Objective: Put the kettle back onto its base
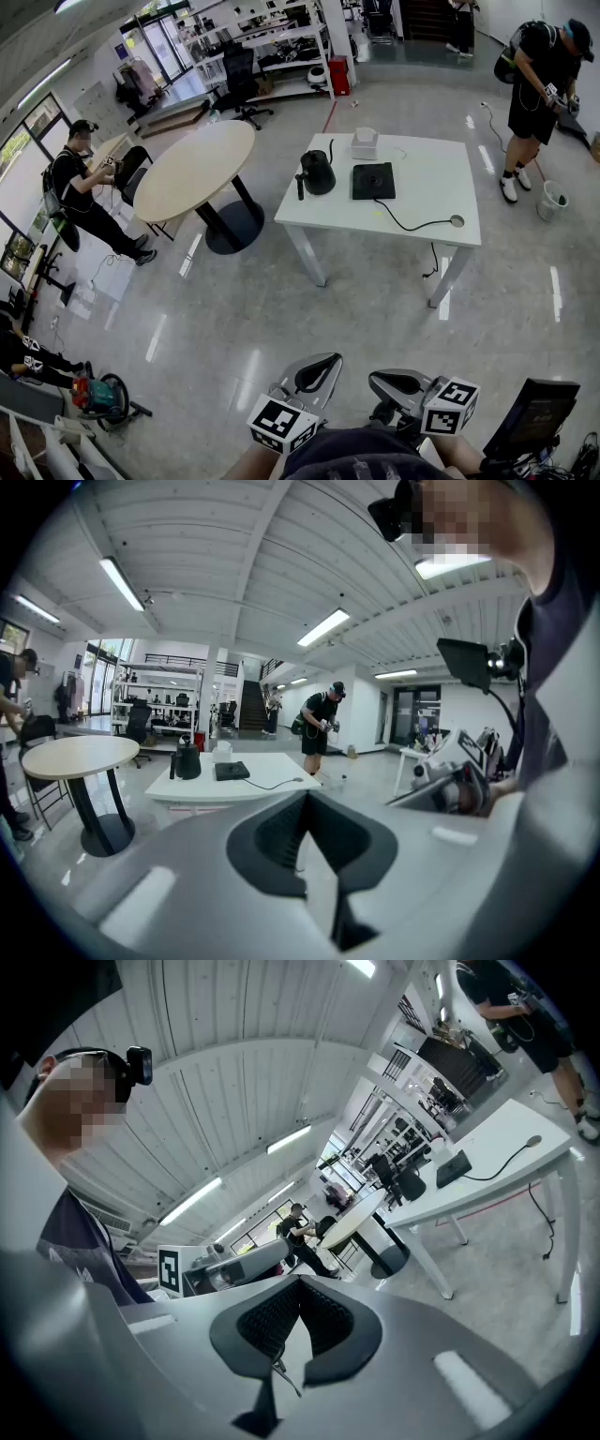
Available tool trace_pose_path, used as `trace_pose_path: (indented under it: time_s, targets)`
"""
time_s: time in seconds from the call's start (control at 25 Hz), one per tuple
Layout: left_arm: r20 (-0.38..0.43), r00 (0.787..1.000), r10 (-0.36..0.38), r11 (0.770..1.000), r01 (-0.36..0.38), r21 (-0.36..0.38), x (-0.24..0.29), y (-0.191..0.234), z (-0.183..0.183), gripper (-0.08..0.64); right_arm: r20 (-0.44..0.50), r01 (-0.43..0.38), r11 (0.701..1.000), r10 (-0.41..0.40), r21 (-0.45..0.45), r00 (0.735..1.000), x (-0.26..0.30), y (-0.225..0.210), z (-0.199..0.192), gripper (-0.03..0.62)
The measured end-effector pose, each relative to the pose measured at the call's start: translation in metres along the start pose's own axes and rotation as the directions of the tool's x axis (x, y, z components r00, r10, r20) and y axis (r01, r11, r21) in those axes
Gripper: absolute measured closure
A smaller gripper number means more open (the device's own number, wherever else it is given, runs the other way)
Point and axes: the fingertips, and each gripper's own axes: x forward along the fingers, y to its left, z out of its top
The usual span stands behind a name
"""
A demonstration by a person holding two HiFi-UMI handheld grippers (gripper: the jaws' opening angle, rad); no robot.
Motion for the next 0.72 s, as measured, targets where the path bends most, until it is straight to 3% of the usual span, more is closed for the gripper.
trace_pose_path:
  time_s: [0.44, 0.72]
  targets:
    - [-0.023, 0.999, -0.036, 0.996, 0.038, 0.085, 0.061, -0.029, 0.019, 0.558, 0.090, 0.041, 0.999, -0.038, -0.034, 0.995, -0.042, -0.050, 0.051, 0.591]
    - [-0.011, 0.993, -0.118, 0.991, 0.119, 0.065, 0.085, -0.028, 0.010, 0.558, 0.095, 0.109, 0.993, -0.104, -0.050, 0.990, -0.042, -0.056, 0.049, 0.591]
